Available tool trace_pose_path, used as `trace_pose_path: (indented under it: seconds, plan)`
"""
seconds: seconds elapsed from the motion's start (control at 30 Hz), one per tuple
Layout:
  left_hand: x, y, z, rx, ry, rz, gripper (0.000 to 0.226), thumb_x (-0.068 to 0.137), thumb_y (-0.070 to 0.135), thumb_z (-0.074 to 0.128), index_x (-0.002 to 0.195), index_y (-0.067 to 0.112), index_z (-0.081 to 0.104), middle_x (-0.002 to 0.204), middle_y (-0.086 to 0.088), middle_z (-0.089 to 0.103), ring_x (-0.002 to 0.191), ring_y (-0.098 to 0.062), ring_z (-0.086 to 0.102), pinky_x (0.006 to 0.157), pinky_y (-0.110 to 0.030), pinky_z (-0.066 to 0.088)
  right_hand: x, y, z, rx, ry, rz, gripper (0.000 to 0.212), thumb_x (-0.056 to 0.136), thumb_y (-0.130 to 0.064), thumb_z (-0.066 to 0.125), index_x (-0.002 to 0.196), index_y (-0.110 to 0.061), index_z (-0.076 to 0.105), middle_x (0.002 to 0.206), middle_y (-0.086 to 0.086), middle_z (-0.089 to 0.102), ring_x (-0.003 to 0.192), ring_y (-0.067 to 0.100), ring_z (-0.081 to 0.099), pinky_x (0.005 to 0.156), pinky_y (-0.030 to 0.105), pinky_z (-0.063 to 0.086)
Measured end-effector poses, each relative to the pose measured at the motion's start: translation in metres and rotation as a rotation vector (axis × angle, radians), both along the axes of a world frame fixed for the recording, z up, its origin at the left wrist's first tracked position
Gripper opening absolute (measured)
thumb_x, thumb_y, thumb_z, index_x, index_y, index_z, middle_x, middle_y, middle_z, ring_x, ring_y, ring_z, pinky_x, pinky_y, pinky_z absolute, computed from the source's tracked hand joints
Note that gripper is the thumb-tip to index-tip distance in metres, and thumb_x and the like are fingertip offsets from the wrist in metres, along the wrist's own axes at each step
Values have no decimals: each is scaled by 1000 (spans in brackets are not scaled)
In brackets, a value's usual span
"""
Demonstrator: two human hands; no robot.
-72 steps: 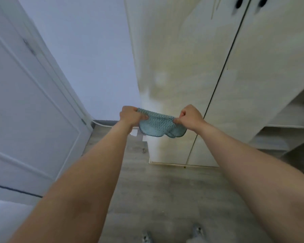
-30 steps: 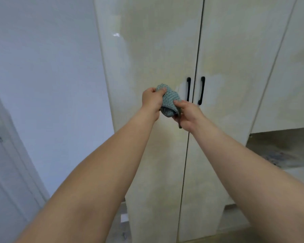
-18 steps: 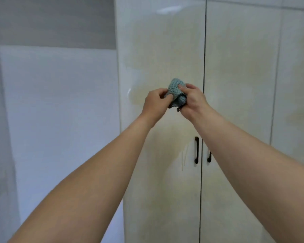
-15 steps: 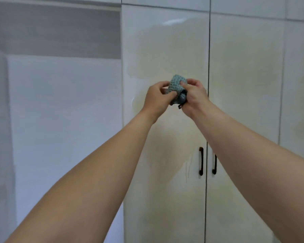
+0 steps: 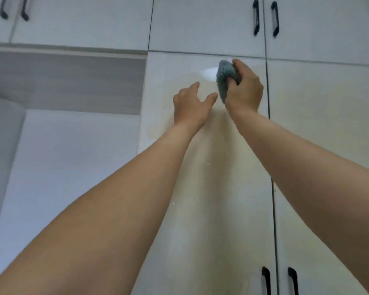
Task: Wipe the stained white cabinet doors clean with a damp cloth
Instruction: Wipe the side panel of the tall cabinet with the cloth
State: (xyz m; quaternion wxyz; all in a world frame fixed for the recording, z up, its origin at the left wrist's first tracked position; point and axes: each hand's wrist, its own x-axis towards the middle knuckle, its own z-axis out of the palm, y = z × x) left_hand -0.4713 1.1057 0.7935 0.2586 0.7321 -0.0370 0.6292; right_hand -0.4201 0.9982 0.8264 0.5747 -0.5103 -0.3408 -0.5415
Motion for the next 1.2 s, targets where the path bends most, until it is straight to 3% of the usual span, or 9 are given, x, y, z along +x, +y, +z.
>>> trace_pose_path:
  seconds: [0.13,0.3,0.43,0.6,0.7,0.77,0.9,1.07,1.2]
  plan:
    - [3,37,26,146,78,469,82,91,47,56,157,15,20,165,-12,14,153,-27,1,124,-40,11,35,-24,60,-46,-109,-469,32,86,-7,47,108,-11,69,107,11,66,105,32,57,79,33,41]
    - [-4,85,24,176,157,552,87,89,47,53,158,10,15,167,-9,6,154,-26,-2,125,-38,7,87,3,57,-208,109,-552,55,93,-8,44,146,1,35,154,20,33,145,35,24,119,42,23]
    - [-3,107,20,262,115,530,85,92,45,53,158,6,15,167,-6,7,154,-20,2,123,-34,12,70,41,72,-285,24,-450,65,96,-5,40,155,2,13,162,20,13,152,33,5,124,37,7]
    - [-5,124,20,329,71,457,69,94,30,47,155,5,27,165,-10,19,153,-23,12,122,-32,16,10,127,99,-559,-265,-276,69,89,8,40,152,-20,34,161,14,24,151,27,15,121,35,20]
    - [-7,128,19,357,9,408,66,80,26,35,141,6,48,148,-12,44,138,-33,37,106,-40,40,-14,167,103,-761,-424,-418,61,87,5,45,142,-20,49,154,9,37,146,28,27,113,37,32]
    - [-4,130,19,362,-23,405,65,79,26,32,137,6,52,146,-10,45,137,-30,39,105,-38,41,-9,164,98,-809,-519,-566,56,88,1,46,140,-17,51,151,8,40,140,29,35,104,36,38]
    - [-2,130,19,339,22,426,61,96,19,38,154,4,29,165,-8,20,153,-20,13,121,-28,13,55,82,93,-554,-662,-838,53,92,-4,44,144,-14,46,148,10,47,136,35,41,108,44,35]
    - [-1,125,20,316,30,417,61,97,17,37,156,6,25,166,-5,14,154,-16,7,121,-29,12,94,16,106,-54,73,-706,36,88,-6,54,122,3,53,131,28,43,122,43,40,99,44,35]
    - [-4,123,21,316,63,439,61,97,17,38,155,4,26,166,-7,14,154,-18,7,121,-30,13,30,101,119,-286,-249,-512,53,93,-1,41,145,-10,43,120,25,49,112,36,47,88,36,36]
